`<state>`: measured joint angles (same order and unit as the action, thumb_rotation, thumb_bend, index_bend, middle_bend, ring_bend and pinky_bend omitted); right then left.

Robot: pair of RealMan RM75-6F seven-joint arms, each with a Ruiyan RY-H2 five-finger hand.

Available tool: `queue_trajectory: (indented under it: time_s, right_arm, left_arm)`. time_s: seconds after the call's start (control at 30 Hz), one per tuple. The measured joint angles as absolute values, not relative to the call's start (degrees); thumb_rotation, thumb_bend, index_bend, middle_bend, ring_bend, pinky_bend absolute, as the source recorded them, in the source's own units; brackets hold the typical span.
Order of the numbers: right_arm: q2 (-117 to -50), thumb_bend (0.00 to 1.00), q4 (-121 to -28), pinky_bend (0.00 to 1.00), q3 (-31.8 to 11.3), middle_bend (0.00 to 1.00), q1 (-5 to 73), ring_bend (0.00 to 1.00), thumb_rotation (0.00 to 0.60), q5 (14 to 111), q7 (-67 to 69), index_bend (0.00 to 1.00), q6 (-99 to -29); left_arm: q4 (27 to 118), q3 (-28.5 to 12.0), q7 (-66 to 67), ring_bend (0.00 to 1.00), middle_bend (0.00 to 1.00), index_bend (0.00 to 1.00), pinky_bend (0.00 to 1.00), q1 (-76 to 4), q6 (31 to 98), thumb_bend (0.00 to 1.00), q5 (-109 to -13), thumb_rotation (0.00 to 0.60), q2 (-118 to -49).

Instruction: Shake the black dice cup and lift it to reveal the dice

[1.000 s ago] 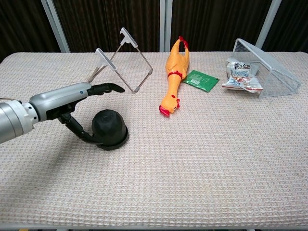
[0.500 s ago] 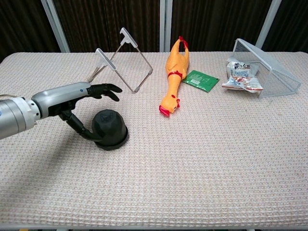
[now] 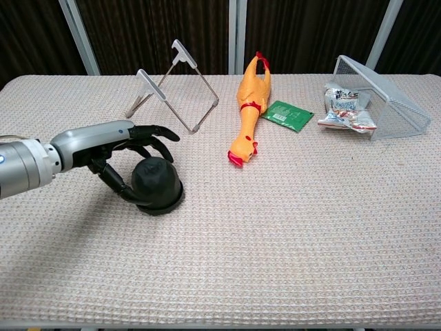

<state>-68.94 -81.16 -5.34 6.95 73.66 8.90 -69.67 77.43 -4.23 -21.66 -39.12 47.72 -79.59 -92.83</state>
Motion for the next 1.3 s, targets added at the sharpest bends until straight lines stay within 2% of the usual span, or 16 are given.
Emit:
queue_trajectory:
  time_s: [0.5,1.3]
  right_arm:
    - [-68.9,0.17,-81.1,0.0,-5.3,0.0,6.9,0.0,0.6,73.5,8.8,0.0,-69.5]
    - [-68.9,0.17,-81.5,0.0,-5.3,0.0,7.0,0.0,0.6,73.7,8.5,0.0,-69.7]
  left_arm:
    - [78.4,-4.9,-22.1,0.17,0.34,0.19,0.23,-39.5,47.1,0.25,-78.4,0.6,-92.9]
    - [83.5,-6.1,-21.2,0.21,0.4,0.22,0.27,-38.3,51.0,0.28,-78.7,0.6,-87.6]
